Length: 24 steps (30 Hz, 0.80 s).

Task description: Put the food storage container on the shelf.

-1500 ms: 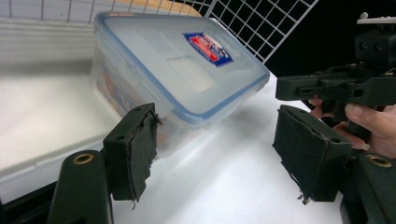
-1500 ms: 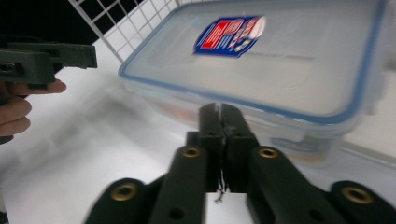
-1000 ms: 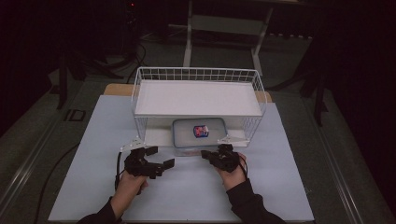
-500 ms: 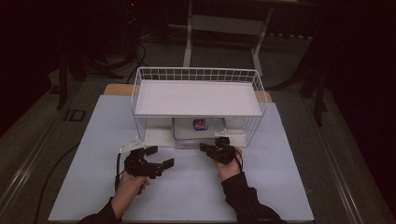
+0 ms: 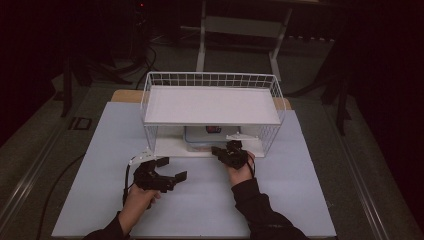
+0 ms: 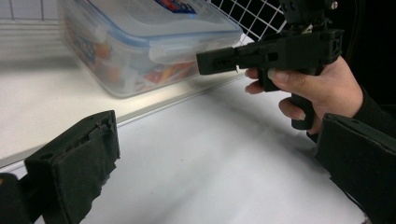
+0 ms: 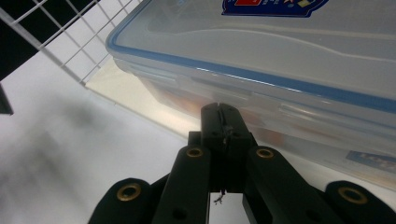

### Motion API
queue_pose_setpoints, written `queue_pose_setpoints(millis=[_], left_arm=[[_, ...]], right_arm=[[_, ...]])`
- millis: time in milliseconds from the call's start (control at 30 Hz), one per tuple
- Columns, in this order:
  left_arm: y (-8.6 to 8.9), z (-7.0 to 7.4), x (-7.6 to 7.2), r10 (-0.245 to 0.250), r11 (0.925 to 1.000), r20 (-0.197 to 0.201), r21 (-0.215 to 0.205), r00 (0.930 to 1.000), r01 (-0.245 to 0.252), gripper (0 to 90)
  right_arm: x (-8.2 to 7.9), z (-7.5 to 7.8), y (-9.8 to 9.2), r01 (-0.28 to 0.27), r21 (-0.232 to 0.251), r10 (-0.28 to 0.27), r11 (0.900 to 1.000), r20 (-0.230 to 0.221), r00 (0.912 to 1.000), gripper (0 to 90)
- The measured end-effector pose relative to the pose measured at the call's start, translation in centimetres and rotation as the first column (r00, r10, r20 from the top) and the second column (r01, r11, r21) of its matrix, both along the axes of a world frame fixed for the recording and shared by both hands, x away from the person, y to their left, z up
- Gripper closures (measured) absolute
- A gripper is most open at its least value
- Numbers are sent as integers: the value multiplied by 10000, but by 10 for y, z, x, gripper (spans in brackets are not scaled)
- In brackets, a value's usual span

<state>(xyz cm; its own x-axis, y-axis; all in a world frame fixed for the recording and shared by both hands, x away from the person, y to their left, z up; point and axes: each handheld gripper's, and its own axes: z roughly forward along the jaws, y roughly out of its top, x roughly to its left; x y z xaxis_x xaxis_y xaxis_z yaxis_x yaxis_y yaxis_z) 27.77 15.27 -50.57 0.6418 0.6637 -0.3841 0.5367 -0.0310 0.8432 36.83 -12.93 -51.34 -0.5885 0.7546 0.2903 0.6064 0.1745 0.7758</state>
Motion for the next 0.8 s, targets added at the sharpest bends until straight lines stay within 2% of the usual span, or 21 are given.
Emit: queue_pose_setpoints(millis=[300, 467, 533, 667, 800], left_arm=[[1, 1, -1, 42, 10000, 24, -23, 10000, -42, 0], [1, 1, -1, 26, 10000, 74, 48, 10000, -26, 0], [0, 1, -1, 17, 10000, 101, 72, 9999, -17, 0], [-1, 3, -3, -6, 9999, 185, 142, 9998, 3, 0], [-1, 5, -5, -71, 9998, 251, 213, 9997, 66, 0]], right_arm=[[12, 0, 2, 228, 57, -228, 9997, 61, 9997, 898], [12, -2, 6, 173, 53, -174, 9998, 121, 9998, 897], [9, -1, 8, 130, 127, -130, 9998, -9, 9999, 890], [1, 2, 7, -133, 170, 131, 9998, 119, 9998, 840], [-9, 5, 5, -362, 217, 357, 9991, 219, 9991, 741]])
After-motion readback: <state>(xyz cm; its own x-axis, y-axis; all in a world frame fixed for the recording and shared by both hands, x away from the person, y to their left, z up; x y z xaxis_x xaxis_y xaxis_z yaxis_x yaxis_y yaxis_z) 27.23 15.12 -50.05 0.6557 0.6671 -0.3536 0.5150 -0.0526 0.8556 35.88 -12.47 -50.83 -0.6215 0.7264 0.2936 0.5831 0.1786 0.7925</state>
